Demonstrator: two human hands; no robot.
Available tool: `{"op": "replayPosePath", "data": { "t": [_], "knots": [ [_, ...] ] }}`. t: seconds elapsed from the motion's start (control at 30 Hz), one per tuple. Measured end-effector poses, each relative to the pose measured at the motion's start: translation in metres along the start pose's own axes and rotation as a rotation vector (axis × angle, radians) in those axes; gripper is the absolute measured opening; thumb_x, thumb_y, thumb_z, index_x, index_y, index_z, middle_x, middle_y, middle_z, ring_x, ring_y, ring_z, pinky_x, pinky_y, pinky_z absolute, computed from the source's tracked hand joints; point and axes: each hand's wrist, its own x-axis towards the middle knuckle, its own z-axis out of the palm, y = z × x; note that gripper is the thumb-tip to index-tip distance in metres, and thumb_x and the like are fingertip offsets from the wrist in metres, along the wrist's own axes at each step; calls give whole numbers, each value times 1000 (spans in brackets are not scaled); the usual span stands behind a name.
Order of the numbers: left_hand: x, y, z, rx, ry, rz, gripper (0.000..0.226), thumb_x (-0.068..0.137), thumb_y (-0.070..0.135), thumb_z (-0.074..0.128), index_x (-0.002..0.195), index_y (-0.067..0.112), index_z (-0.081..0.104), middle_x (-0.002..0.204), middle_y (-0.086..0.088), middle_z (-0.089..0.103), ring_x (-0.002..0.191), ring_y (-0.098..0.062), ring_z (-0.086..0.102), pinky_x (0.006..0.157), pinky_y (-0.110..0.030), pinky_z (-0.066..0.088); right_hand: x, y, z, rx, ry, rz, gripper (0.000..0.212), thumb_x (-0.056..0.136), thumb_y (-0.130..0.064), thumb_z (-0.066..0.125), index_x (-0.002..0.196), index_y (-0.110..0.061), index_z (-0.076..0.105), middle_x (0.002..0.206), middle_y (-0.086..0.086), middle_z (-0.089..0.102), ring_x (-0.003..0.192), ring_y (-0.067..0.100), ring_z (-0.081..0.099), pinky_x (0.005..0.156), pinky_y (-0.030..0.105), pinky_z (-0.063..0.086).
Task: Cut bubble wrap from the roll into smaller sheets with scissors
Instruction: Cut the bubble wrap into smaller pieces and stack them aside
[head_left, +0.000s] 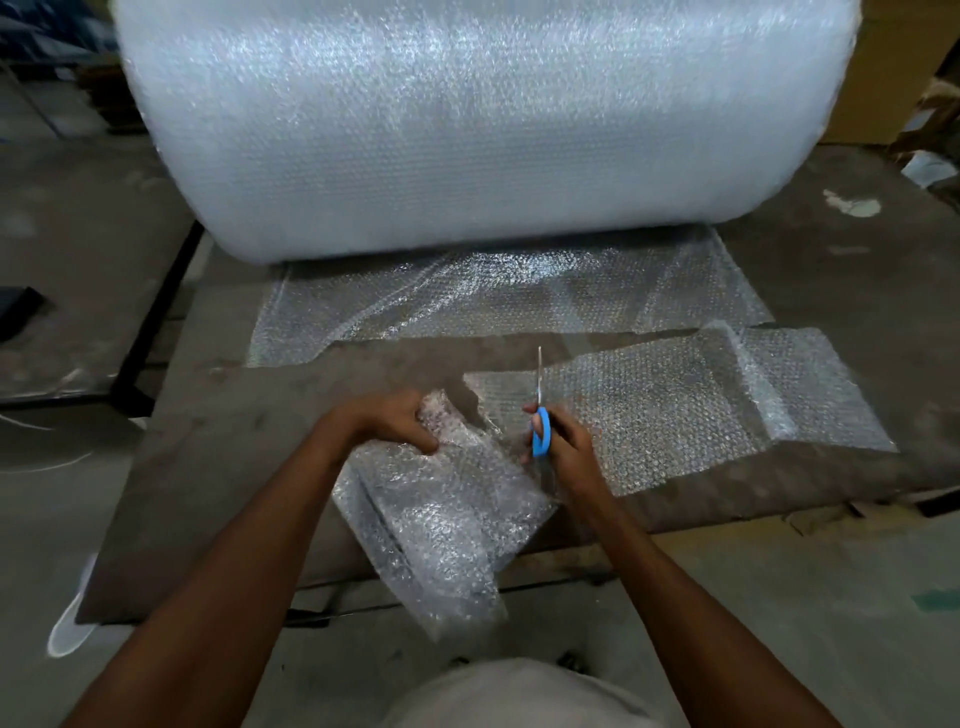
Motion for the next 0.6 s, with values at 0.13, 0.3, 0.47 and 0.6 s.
{"op": "replayPosePath", "data": {
  "t": [0.13,0.3,0.47,0.6],
  "knots": [
    [-6,5,7,-44,-14,1,24,87,8,86,108,6,72,94,-3,78,81,-8,71,77,-30,57,-1,13,19,-86,-35,60,20,107,-3,58,120,-6,72,80,10,68,67,16,65,62,27,56],
    [-1,22,19,-206,-29,48,42,83,25,83,112,-2,69,96,-9,75,84,-14,70,74,-31,56,-11,4,30,-149,6,19,21,108,-8,61,124,-12,74,92,4,73,86,16,67,77,30,57],
    [38,63,21,-128,-81,142,15,90,15,86,96,10,73,82,10,78,73,-6,71,72,-26,57,-22,-4,13,-143,51,36,26,108,-7,59,121,-26,70,108,-14,78,100,0,73,87,23,60],
    [71,87,19,-43,-49,144,35,92,19,87,123,9,75,116,-4,81,108,-24,77,99,-44,61,-20,-14,-11,-143,110,-8,28,108,-12,61,135,-19,66,123,-4,75,113,10,72,93,32,61]
  ]
}}
